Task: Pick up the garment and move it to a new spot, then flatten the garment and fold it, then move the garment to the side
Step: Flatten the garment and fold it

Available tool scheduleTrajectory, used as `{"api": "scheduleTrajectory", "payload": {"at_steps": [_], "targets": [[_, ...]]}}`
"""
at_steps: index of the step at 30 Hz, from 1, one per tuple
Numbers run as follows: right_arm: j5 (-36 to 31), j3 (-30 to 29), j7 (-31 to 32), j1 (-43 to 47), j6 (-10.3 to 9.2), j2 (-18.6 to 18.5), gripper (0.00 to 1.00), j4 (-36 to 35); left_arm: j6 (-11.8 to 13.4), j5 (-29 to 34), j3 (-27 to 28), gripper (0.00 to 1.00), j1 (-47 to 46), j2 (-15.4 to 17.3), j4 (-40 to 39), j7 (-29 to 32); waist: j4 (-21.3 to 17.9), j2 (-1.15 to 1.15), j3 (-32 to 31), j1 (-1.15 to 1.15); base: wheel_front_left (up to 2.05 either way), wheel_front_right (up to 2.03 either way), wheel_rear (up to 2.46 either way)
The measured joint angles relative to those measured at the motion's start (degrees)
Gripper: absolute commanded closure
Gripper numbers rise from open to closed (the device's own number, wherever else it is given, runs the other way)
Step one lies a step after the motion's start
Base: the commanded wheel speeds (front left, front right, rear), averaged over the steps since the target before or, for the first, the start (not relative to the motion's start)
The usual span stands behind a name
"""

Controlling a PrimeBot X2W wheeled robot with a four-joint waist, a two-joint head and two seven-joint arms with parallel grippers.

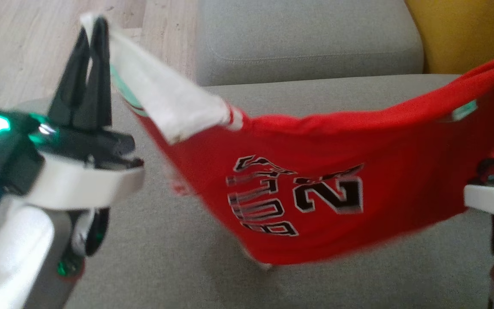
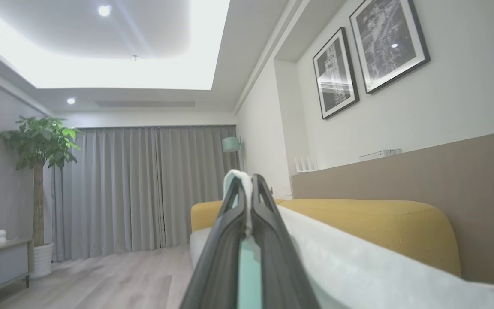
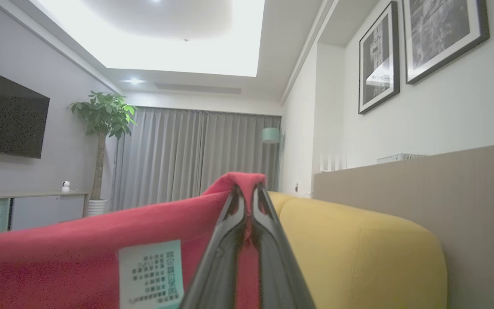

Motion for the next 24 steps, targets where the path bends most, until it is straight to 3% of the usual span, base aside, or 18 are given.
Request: {"api": "scheduleTrajectory", "payload": {"at_steps": [5, 10, 15, 18, 24], "targets": [[-1.6, -0.8, 3.3, -3.0, 0.0, 0.0, 1.0, -3.5, -1.5, -1.1, 0.5, 1.0, -6.3, 0.5, 1.1, 3.0, -0.4, 0.0, 1.4, 0.01, 0.0, 0.0, 0.0], [-3.9, -0.8, 5.1, -7.3, 0.0, 0.0, 1.0, -0.6, -4.3, -3.0, 1.3, 1.0, -14.0, -0.3, 7.3, 3.4, -0.7, 0.0, 5.1, 0.01, 0.0, 0.0, 0.0], [-5.2, -0.1, 5.0, -21.2, 0.0, -0.2, 1.0, 9.8, -7.7, -1.0, 0.9, 1.0, -27.8, -1.2, 17.5, 3.4, -1.2, 0.0, 11.3, 0.03, 0.0, 0.0, 0.0], [-7.1, 0.7, 3.8, -32.5, 0.0, -2.3, 1.0, 17.7, -10.0, 1.8, -0.6, 1.0, -38.4, -2.2, 25.3, 2.4, -1.4, 0.0, 15.4, 0.04, 0.0, 0.0, 0.0], [-12.5, 1.7, -0.2, -49.4, 0.0, -3.5, 1.0, 34.8, -11.6, 5.3, -2.1, 1.0, -53.0, -7.4, 42.4, -4.5, -1.3, -0.01, 21.1, 0.04, 0.0, 0.0, 0.0]]}}
